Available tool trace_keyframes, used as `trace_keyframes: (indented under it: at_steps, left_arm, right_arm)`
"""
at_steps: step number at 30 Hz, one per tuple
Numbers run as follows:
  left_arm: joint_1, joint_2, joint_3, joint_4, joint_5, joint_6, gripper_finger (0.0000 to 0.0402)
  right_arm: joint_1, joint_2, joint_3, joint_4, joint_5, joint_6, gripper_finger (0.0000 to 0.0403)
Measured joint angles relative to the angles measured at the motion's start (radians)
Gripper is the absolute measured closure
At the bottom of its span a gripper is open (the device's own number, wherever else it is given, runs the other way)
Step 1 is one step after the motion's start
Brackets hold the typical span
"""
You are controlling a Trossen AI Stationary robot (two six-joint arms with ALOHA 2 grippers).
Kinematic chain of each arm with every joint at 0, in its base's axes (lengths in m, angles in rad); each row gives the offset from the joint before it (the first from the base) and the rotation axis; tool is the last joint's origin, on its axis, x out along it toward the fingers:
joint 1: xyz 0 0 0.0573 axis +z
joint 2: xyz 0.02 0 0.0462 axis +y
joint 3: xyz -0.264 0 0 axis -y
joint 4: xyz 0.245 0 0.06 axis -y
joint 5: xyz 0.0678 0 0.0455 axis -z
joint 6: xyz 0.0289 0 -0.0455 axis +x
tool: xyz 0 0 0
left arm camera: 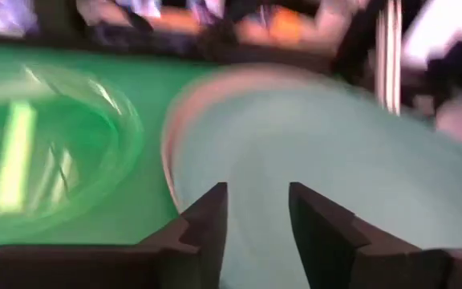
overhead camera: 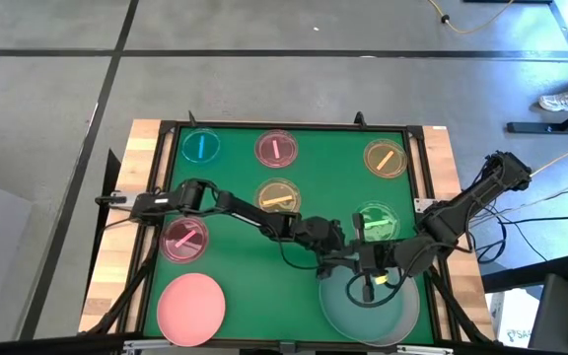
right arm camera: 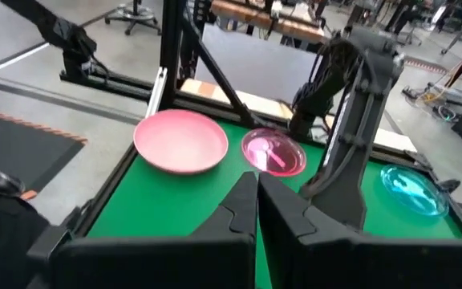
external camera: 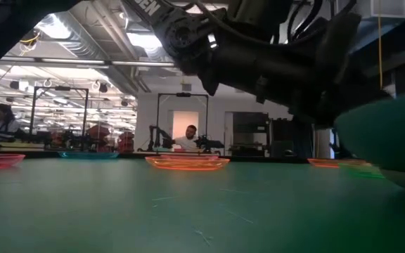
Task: Stack plastic plates
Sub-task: Stack the light orange plate on top of the green plate
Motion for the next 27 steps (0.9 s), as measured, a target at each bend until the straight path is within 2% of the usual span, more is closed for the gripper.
trace_keyframes:
  at_steps: [6, 9, 15, 19, 22, 27]
  left_arm:
    - [-0.005, -0.12, 0.001, -0.27, -0.022, 0.095, 0.0264]
    - [-0.027, -0.184, -0.048, -0.385, -0.061, 0.138, 0.0264]
    - [-0.101, -0.392, -0.324, -0.392, -0.21, 0.131, 0.0264]
    - [-0.169, -0.554, -0.523, -0.39, -0.222, 0.072, 0.0264]
    - [-0.239, -0.688, -0.612, -0.423, -0.231, -0.014, 0.0264]
    - [-0.339, -0.843, -0.681, -0.617, -0.247, -0.129, 0.0264]
  right_arm:
    - [0.0, 0.0, 0.0, -0.054, 0.0, 0.031, 0.0395]
    - [0.0, 0.0, 0.0, -0.103, -0.004, 0.065, 0.0395]
    - [0.0, 0.0, -0.024, -0.157, -0.01, 0.135, 0.0395]
    - [0.001, 0.0, -0.057, -0.146, -0.04, 0.153, 0.0395]
    - [0.0, 0.0, -0.096, -0.122, -0.04, 0.153, 0.0395]
    - [0.0, 0.0, -0.163, -0.036, -0.037, 0.153, 0.0395]
